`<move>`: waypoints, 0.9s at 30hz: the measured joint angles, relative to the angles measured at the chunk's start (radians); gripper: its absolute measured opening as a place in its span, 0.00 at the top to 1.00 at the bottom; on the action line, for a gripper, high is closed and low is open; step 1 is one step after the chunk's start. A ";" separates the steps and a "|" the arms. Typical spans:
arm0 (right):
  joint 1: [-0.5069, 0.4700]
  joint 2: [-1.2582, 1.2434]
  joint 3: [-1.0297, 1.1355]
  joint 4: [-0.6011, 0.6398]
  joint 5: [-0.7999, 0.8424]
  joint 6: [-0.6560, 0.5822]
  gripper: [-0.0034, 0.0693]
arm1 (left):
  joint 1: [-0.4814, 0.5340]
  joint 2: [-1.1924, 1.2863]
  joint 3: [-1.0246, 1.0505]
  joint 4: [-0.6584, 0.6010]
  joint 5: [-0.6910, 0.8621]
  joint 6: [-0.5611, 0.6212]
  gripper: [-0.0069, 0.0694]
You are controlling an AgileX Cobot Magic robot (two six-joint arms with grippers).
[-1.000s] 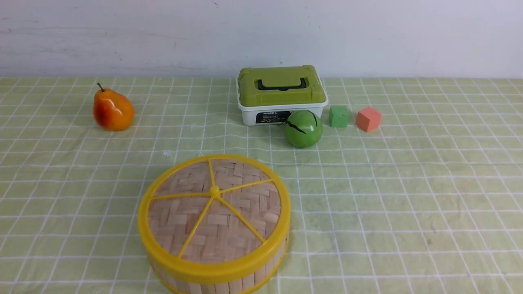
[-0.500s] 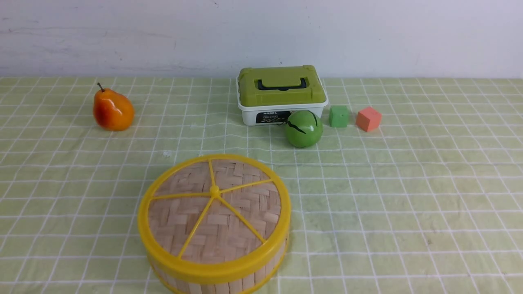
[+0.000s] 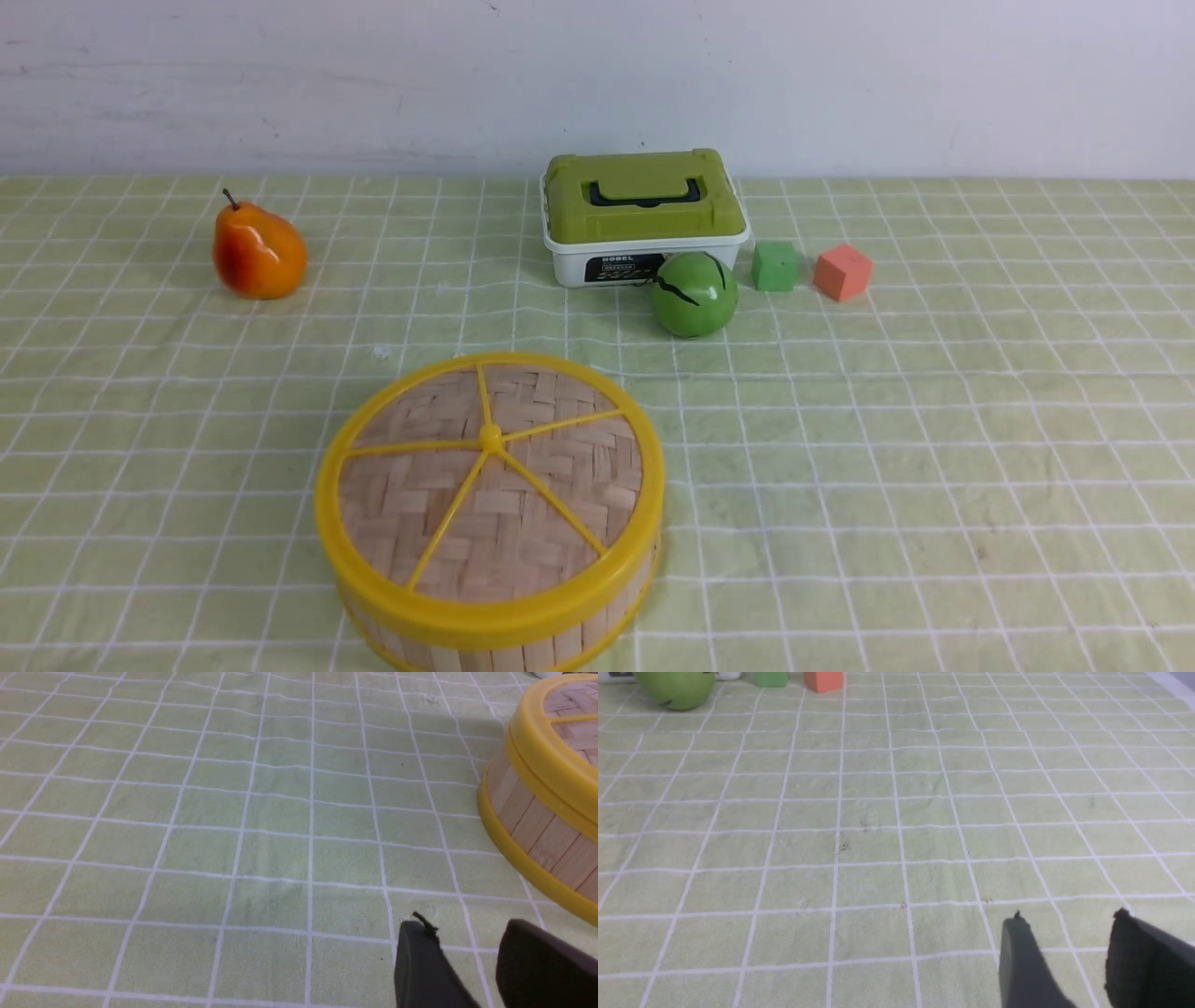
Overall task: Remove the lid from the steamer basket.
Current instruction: Use the right arm to lift the lid of the steamer
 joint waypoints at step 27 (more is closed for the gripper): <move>0.000 0.000 -0.034 0.606 0.002 0.188 0.63 | 0.000 0.000 0.000 0.000 0.000 0.000 0.60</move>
